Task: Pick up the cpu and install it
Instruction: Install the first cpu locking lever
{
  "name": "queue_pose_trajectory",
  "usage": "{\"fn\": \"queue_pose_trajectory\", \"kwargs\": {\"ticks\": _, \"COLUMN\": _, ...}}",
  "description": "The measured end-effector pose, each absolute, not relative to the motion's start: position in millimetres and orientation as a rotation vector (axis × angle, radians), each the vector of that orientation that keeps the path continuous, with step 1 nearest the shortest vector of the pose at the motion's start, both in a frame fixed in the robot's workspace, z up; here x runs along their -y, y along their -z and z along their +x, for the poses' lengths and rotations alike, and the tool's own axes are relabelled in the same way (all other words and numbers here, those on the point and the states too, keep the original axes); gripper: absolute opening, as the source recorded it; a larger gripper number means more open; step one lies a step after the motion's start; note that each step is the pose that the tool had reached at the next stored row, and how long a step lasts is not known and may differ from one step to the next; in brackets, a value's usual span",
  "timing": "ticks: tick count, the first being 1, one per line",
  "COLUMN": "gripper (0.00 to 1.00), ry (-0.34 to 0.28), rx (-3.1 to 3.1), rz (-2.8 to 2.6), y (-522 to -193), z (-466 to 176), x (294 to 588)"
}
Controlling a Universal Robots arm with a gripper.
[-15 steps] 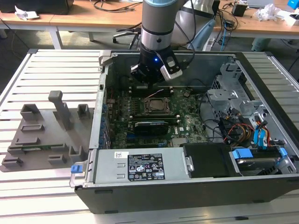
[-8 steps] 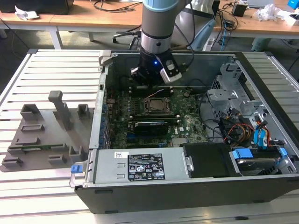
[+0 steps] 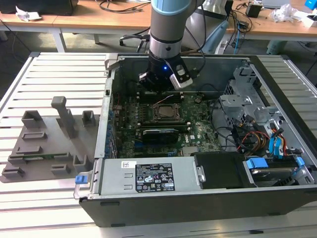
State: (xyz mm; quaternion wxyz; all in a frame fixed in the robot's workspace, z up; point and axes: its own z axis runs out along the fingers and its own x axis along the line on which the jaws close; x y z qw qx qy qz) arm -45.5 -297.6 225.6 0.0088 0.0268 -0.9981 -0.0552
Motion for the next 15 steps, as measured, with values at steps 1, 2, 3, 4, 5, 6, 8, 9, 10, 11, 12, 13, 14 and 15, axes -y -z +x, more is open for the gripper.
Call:
{"fn": "queue_pose_trajectory", "kwargs": {"ticks": 1, "gripper": 0.11, "ry": 0.172, "rx": 3.118, "rz": 0.090, "y": -225.2, "z": -45.3, "x": 297.1}}
{"fn": "queue_pose_trajectory", "kwargs": {"ticks": 2, "gripper": 0.11, "ry": 0.172, "rx": 3.117, "rz": 0.094, "y": -224.7, "z": -45.1, "x": 296.6}}
{"fn": "queue_pose_trajectory", "kwargs": {"ticks": 3, "gripper": 0.11, "ry": 0.173, "rx": 3.117, "rz": 0.099, "y": -224.1, "z": -44.8, "x": 296.2}}
{"fn": "queue_pose_trajectory", "kwargs": {"ticks": 4, "gripper": 0.11, "ry": 0.172, "rx": 3.117, "rz": 0.102, "y": -223.7, "z": -44.4, "x": 295.9}}
{"fn": "queue_pose_trajectory", "kwargs": {"ticks": 5, "gripper": 0.11, "ry": 0.172, "rx": 3.117, "rz": 0.104, "y": -223.3, "z": -44.0, "x": 295.7}}
{"fn": "queue_pose_trajectory", "kwargs": {"ticks": 6, "gripper": 0.11, "ry": 0.172, "rx": 3.117, "rz": 0.106, "y": -222.8, "z": -43.5, "x": 295.4}}
{"fn": "queue_pose_trajectory", "kwargs": {"ticks": 8, "gripper": 0.11, "ry": 0.172, "rx": 3.117, "rz": 0.106, "y": -221.5, "z": -42.1, "x": 295.3}}
{"fn": "queue_pose_trajectory", "kwargs": {"ticks": 9, "gripper": 0.11, "ry": 0.172, "rx": 3.117, "rz": 0.106, "y": -221.0, "z": -41.3, "x": 295.3}}
{"fn": "queue_pose_trajectory", "kwargs": {"ticks": 10, "gripper": 0.11, "ry": 0.172, "rx": 3.117, "rz": 0.106, "y": -220.4, "z": -40.0, "x": 295.3}}
{"fn": "queue_pose_trajectory", "kwargs": {"ticks": 11, "gripper": 0.11, "ry": 0.172, "rx": 3.116, "rz": 0.106, "y": -219.7, "z": -38.3, "x": 295.3}}
{"fn": "queue_pose_trajectory", "kwargs": {"ticks": 12, "gripper": 0.11, "ry": 0.172, "rx": 3.116, "rz": 0.106, "y": -219.3, "z": -37.0, "x": 295.3}}
{"fn": "queue_pose_trajectory", "kwargs": {"ticks": 13, "gripper": 0.11, "ry": 0.172, "rx": 3.116, "rz": 0.106, "y": -218.9, "z": -35.9, "x": 295.3}}
{"fn": "queue_pose_trajectory", "kwargs": {"ticks": 14, "gripper": 0.11, "ry": 0.172, "rx": 3.116, "rz": 0.106, "y": -218.3, "z": -34.2, "x": 295.4}}
{"fn": "queue_pose_trajectory", "kwargs": {"ticks": 15, "gripper": 0.11, "ry": 0.172, "rx": 3.116, "rz": 0.106, "y": -217.9, "z": -33.2, "x": 295.4}}
